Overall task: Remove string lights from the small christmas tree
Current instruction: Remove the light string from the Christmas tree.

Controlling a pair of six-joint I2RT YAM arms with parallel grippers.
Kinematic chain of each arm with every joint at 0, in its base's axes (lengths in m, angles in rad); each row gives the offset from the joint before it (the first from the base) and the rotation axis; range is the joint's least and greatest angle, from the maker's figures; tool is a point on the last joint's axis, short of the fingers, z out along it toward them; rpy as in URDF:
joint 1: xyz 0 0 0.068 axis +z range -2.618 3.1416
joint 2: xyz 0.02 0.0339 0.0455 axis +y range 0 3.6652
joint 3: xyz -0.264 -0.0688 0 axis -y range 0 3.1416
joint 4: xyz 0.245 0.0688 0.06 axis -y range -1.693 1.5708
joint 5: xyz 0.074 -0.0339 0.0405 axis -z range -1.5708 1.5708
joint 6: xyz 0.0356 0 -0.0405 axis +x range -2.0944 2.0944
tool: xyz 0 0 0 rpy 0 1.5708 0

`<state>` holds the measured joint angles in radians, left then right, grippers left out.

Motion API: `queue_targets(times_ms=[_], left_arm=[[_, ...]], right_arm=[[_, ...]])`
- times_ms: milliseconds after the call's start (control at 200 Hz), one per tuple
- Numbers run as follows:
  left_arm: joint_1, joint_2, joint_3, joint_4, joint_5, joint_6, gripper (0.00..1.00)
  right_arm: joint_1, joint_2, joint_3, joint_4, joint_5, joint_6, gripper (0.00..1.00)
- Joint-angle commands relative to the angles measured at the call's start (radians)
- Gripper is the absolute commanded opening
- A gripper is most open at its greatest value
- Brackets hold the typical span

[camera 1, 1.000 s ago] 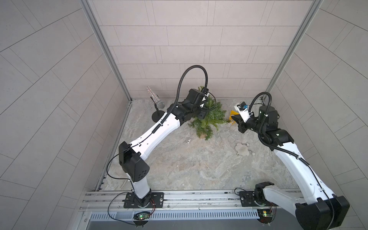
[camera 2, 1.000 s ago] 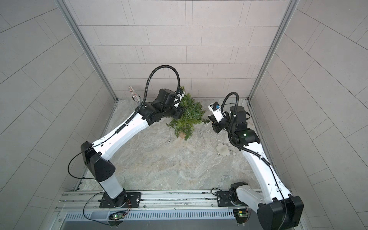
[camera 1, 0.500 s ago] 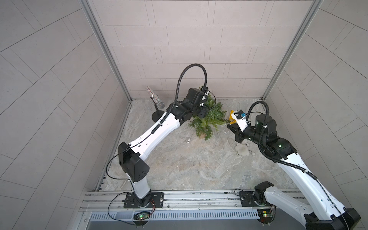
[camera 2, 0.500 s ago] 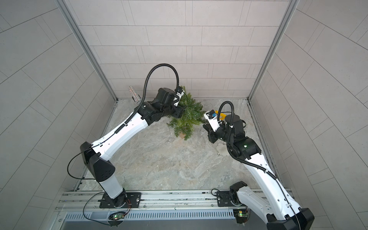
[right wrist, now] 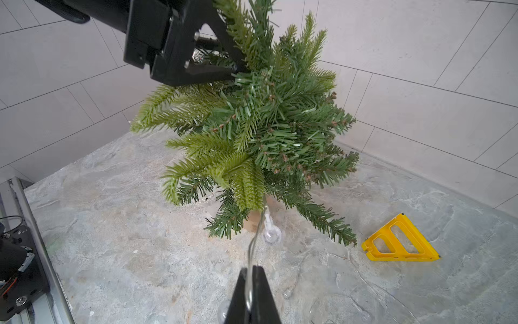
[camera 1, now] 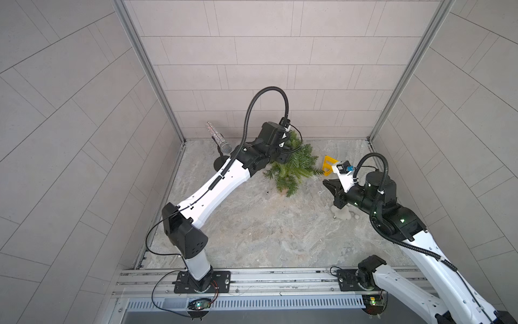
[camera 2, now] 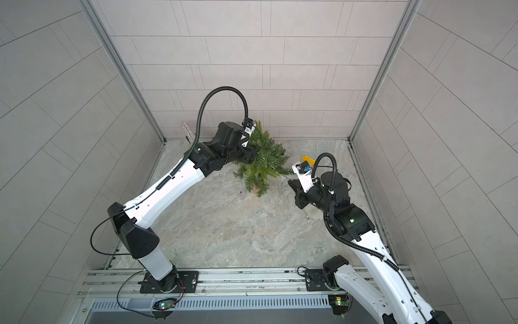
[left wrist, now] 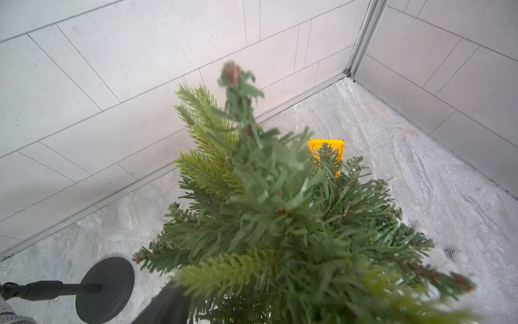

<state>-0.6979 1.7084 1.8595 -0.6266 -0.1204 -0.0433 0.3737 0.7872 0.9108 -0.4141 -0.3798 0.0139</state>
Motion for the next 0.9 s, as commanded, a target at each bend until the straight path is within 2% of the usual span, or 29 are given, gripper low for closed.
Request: queue_targets(times_ms=[0, 125, 235, 410, 505, 656, 786, 891], left_arm=[[0.006, -0.055, 0.039, 0.016, -0.022, 0.014, 0.7], [0.008, -0.072, 0.037, 0.009, -0.013, 0.016, 0.71], [0.007, -0.094, 0.039, -0.006, 0.015, 0.019, 0.73], [0.008, -0.158, 0.016, -0.031, 0.02, 0.043, 0.83], [0.008, -0.203, -0.007, -0.04, 0.012, 0.055, 0.85], [0.007, -0.244, -0.032, -0.078, 0.054, 0.057, 0.85], [0.008, -0.34, -0.168, -0.072, 0.051, 0.054, 0.83], [0.007, -0.405, -0.215, -0.104, 0.066, 0.053, 0.8]], right_arm=[[0.008, 0.002, -0.004, 0.024, 0.017, 0.029, 0.0], [0.011, 0.019, -0.033, 0.045, 0.023, 0.07, 0.0], [0.011, 0.045, -0.061, 0.097, 0.086, 0.137, 0.0], [0.011, 0.068, -0.096, 0.147, 0.087, 0.137, 0.0], [0.011, 0.069, -0.095, 0.144, 0.106, 0.126, 0.0], [0.011, 0.082, -0.096, 0.161, 0.083, 0.129, 0.0], [0.014, 0.07, -0.117, 0.176, 0.061, 0.159, 0.0], [0.016, 0.065, -0.107, 0.169, 0.063, 0.166, 0.0]])
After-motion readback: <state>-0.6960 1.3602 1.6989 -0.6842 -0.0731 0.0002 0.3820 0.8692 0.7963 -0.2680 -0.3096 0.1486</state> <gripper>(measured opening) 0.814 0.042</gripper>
